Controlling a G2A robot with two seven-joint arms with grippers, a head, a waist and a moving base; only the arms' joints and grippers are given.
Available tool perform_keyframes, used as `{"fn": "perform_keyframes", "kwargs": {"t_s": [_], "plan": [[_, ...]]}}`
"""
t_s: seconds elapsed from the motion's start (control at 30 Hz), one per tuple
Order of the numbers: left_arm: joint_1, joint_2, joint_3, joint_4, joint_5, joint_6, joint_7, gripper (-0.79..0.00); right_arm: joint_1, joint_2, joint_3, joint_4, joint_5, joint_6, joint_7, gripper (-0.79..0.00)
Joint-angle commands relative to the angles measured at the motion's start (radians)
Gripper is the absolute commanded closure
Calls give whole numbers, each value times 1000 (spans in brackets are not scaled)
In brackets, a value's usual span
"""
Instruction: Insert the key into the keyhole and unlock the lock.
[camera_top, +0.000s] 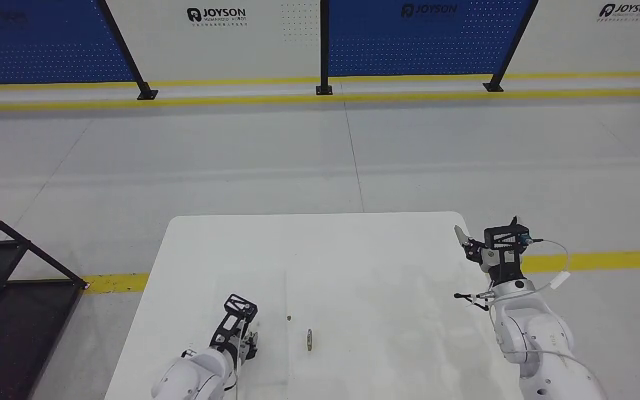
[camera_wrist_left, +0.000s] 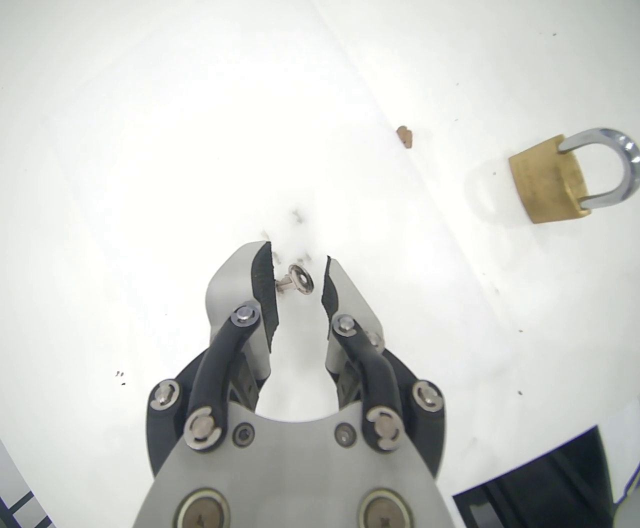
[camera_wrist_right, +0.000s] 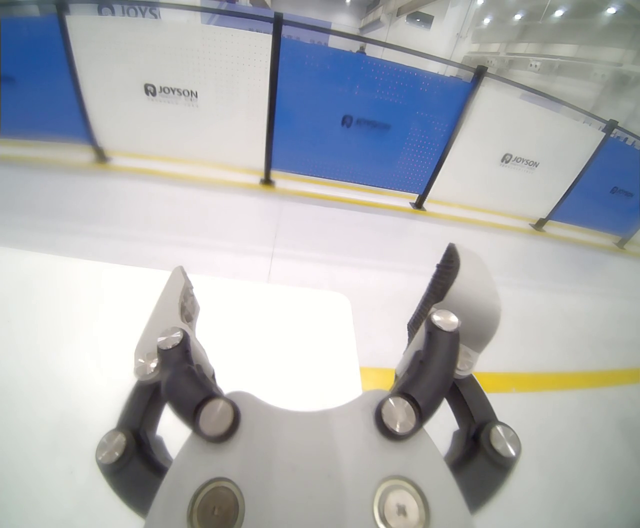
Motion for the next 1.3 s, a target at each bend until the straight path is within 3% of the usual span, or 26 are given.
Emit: {"fn": "perform_keyframes", "kwargs": {"t_s": [0.0, 0.53, 0.93, 1.03, 1.13, 1.27], "plan": [[-3, 0, 2, 3, 2, 2, 0, -231, 0, 0, 0, 0, 0, 0, 0, -785], [13, 2, -14, -10, -10, 11, 31, 0, 0, 0, 0, 0, 0, 0, 0, -785], [57, 6, -60, -81, -69, -8, 99, 0, 0, 0, 0, 0, 0, 0, 0, -785], [98, 10, -97, -127, -115, -48, 183, 0, 0, 0, 0, 0, 0, 0, 0, -785], [159, 15, -158, -166, -200, -146, 314, 0, 0, 0, 0, 0, 0, 0, 0, -785], [245, 25, -264, -170, -327, -367, 527, 0, 0, 0, 0, 0, 0, 0, 0, -785]]}}
